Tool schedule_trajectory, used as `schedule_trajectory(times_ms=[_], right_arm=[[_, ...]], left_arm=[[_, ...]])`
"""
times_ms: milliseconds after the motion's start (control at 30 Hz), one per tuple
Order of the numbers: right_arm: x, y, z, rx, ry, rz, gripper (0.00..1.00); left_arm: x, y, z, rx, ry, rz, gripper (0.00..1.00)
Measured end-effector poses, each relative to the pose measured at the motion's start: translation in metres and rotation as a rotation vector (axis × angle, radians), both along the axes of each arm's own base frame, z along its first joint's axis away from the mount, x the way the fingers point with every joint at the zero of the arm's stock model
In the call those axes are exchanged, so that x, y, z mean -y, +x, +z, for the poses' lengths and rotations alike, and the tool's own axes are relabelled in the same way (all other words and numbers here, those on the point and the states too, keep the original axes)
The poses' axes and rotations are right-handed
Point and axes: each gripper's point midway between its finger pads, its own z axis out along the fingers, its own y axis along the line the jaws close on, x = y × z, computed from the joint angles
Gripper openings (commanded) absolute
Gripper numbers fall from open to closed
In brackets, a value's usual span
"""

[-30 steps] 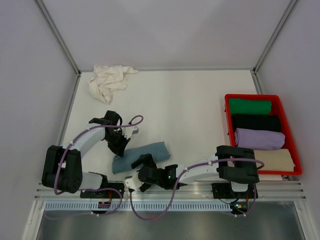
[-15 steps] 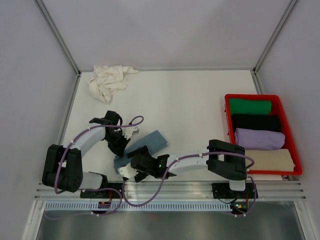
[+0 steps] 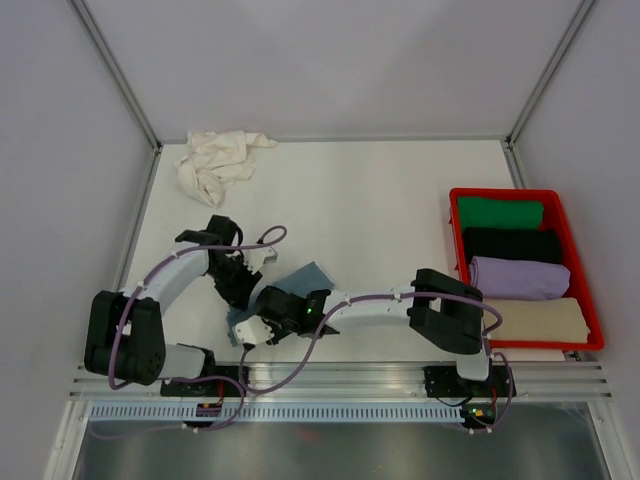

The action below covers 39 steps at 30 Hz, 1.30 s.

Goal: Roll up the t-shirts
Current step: Roll the tshirt

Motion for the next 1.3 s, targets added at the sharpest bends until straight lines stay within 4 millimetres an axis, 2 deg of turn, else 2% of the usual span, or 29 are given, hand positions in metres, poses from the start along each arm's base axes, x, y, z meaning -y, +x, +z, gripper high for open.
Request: schedule_trajectory(times_ms=[133, 300, 467, 600, 767, 833, 867, 900, 933, 1000, 1100, 1300], right_arm=[[-0.001, 0.005, 0.007, -0.077, 0.002, -0.026, 0.40], [0.006, 0.006, 0.005, -0.162, 0.013, -0.062, 0.38], [0.016, 0.009, 0.008, -0.248, 0.034, -0.138, 0.37], [0.024, 0.012, 0.008, -0.317, 0.051, -0.196, 0.37], [0.041, 0.023, 0.006, -0.408, 0.089, -0.276, 0.37], [0.044, 0.028, 0.008, -0.437, 0.117, -0.305, 0.38], [0.045, 0.029, 0.008, -0.449, 0.126, -0.312, 0.38], [0.047, 0.031, 0.008, -0.464, 0.139, -0.321, 0.38], [0.048, 0.033, 0.008, -0.481, 0.152, -0.329, 0.38], [0.049, 0.036, 0.009, -0.516, 0.173, -0.338, 0.38], [0.052, 0.044, 0.010, -0.543, 0.196, -0.357, 0.39], [0.052, 0.046, 0.013, -0.582, 0.219, -0.360, 0.41]], left_arm=[[-0.003, 0.017, 0.024, 0.076, -0.017, 0.037, 0.43], [-0.007, 0.038, 0.061, 0.223, -0.044, 0.069, 0.46], [-0.009, 0.037, 0.068, 0.226, -0.058, 0.088, 0.49], [0.000, 0.028, 0.076, 0.195, -0.206, 0.093, 0.50], [-0.003, 0.035, 0.095, 0.282, -0.330, 0.098, 0.57], [0.002, 0.037, 0.102, 0.331, -0.367, 0.062, 0.64], [0.006, 0.037, 0.106, 0.355, -0.395, 0.040, 0.77], [0.011, 0.037, 0.110, 0.378, -0.427, 0.014, 0.96], [0.016, 0.036, 0.114, 0.399, -0.465, -0.015, 1.00], [0.025, 0.035, 0.120, 0.428, -0.527, -0.063, 1.00], [0.032, 0.032, 0.116, 0.477, -0.572, -0.160, 1.00], [0.034, 0.016, 0.079, 0.489, -0.548, -0.316, 1.00]])
